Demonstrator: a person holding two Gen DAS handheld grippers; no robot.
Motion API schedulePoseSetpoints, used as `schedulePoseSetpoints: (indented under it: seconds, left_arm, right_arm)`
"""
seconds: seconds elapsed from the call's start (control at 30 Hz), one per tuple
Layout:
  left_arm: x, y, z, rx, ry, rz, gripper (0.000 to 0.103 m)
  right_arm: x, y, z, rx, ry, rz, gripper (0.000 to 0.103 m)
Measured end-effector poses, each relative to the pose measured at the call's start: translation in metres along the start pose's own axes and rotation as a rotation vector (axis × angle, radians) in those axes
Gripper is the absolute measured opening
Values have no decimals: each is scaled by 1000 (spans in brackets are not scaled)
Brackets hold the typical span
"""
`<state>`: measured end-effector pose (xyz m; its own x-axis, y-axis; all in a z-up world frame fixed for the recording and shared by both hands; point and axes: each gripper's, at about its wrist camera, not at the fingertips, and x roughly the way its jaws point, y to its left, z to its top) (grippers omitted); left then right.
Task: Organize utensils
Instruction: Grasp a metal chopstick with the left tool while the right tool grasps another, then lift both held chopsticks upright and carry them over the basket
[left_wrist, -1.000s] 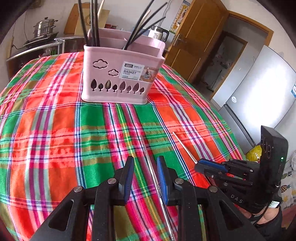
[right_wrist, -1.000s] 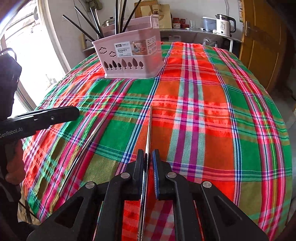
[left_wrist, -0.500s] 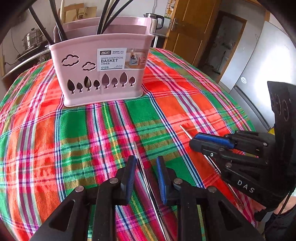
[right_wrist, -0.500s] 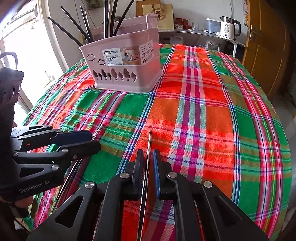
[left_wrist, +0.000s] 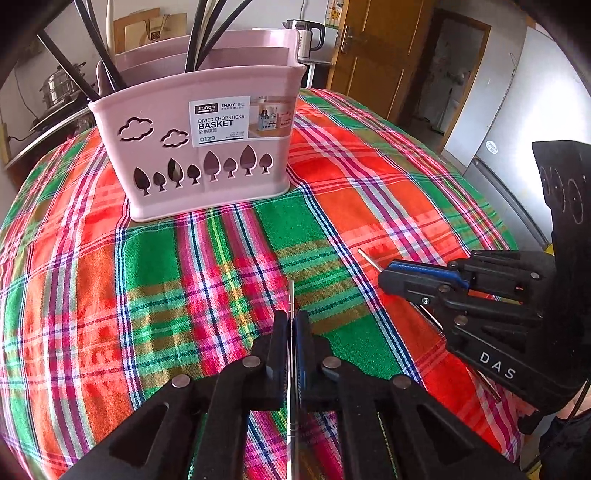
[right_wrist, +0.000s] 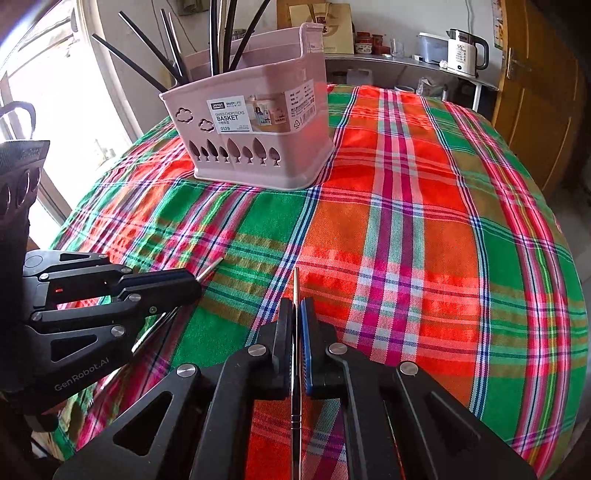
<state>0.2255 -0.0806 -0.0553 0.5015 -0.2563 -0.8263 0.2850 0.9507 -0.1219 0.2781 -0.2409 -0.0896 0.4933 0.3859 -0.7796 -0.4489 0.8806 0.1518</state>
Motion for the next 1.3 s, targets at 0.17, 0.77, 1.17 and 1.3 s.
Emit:
schedulePoseSetpoints:
  seconds: [0.17, 0.77, 1.17, 1.3]
  left_arm:
    - [-24, 9, 10, -13, -56, -18, 4]
    - [-149, 25, 43, -7, -313, -37, 4]
    - [-150, 24, 33, -2, -308, -35, 4]
    - [-153, 25, 33, -3, -313, -34, 4]
  right_arm:
    - [-23, 5, 9, 4, -70, 30, 4]
    - [-117, 25, 42, -25, -329, 32, 4]
    - [-120, 29, 32, -36, -331, 36, 4]
    - [-123, 29, 34, -36, -339, 39, 4]
